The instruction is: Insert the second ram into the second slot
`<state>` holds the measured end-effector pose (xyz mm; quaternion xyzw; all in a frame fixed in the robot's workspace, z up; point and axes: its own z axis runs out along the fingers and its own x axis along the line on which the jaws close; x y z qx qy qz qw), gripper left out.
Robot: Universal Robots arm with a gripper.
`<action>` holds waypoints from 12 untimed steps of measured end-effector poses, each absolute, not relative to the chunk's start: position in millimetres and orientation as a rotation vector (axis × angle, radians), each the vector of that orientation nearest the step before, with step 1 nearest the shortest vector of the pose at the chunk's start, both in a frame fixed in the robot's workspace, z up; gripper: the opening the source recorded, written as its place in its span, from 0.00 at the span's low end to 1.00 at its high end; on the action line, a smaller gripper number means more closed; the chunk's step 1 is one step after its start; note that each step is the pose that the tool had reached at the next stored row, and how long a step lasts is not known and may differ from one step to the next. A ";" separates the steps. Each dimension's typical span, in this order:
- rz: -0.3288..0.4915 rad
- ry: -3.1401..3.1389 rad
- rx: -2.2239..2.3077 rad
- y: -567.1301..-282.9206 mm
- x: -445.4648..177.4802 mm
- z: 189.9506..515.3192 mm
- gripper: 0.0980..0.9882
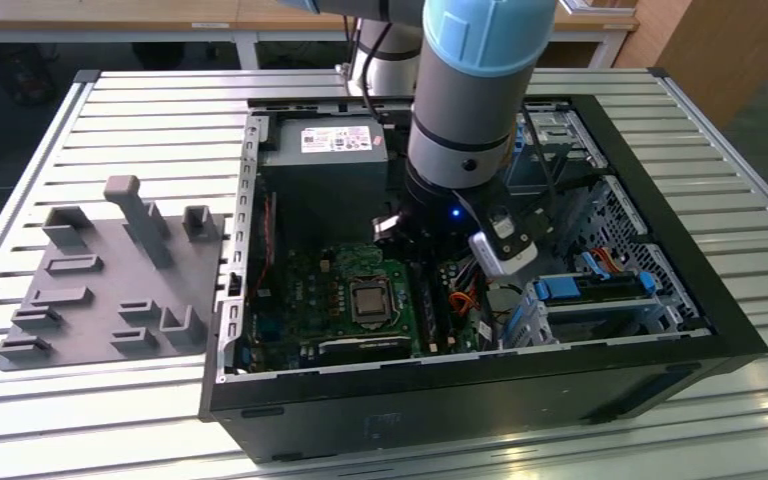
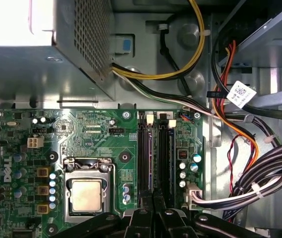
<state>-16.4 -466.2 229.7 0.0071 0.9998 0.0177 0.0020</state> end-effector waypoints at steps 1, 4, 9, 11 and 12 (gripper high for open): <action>0.055 3.137 0.022 -466.2 -16.3 229.5 0.03; 0.055 3.137 0.021 -466.1 -15.7 228.8 0.03; 0.055 3.138 0.020 -466.2 -15.6 227.4 0.03; 0.055 3.139 0.020 -466.2 -15.6 227.0 0.03; 0.055 3.139 0.020 -466.1 -15.6 226.4 0.03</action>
